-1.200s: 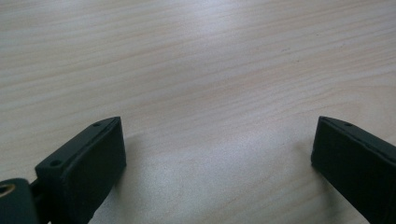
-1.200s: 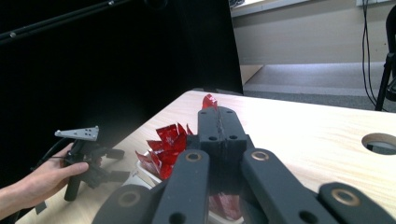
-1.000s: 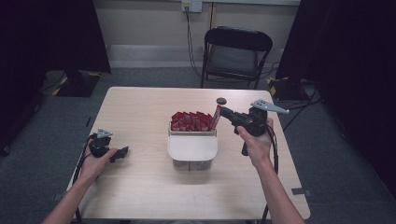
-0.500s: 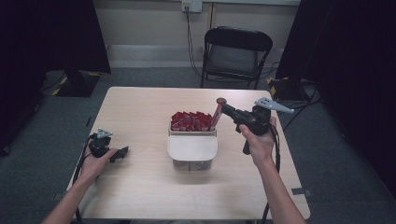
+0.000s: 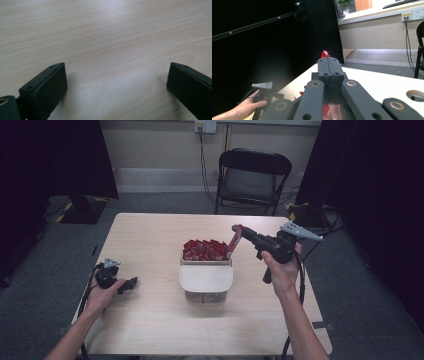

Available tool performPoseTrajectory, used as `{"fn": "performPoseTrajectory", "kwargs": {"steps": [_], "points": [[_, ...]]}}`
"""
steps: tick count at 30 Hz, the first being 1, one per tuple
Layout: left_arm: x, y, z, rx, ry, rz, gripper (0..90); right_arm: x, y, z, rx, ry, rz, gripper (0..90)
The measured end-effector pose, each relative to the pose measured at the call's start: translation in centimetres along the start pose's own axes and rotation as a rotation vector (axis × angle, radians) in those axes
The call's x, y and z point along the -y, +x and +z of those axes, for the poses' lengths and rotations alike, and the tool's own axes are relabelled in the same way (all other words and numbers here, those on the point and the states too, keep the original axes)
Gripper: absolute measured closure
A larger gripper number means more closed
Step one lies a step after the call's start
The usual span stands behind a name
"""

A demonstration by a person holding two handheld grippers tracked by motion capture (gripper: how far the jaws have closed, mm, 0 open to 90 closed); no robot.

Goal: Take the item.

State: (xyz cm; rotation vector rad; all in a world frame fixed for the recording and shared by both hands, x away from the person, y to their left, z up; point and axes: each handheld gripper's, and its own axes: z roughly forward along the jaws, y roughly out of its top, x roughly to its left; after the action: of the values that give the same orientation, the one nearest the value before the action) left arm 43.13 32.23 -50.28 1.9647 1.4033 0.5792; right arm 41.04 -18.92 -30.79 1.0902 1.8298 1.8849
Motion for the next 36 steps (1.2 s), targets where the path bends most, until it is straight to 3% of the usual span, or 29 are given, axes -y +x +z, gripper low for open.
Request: {"fn": "performPoseTrajectory", "kwargs": {"steps": [20,36], "points": [[0.0,0.0,0.0,0.0,0.0,0.0,2.5,-1.5,-0.4,-1.7,0.011,-0.071,0.008,90.0],[0.0,0.0,0.0,0.0,0.0,0.0,2.5,-1.6,-2.4,-2.8,0.082,-0.077,0.015,90.0]]}}
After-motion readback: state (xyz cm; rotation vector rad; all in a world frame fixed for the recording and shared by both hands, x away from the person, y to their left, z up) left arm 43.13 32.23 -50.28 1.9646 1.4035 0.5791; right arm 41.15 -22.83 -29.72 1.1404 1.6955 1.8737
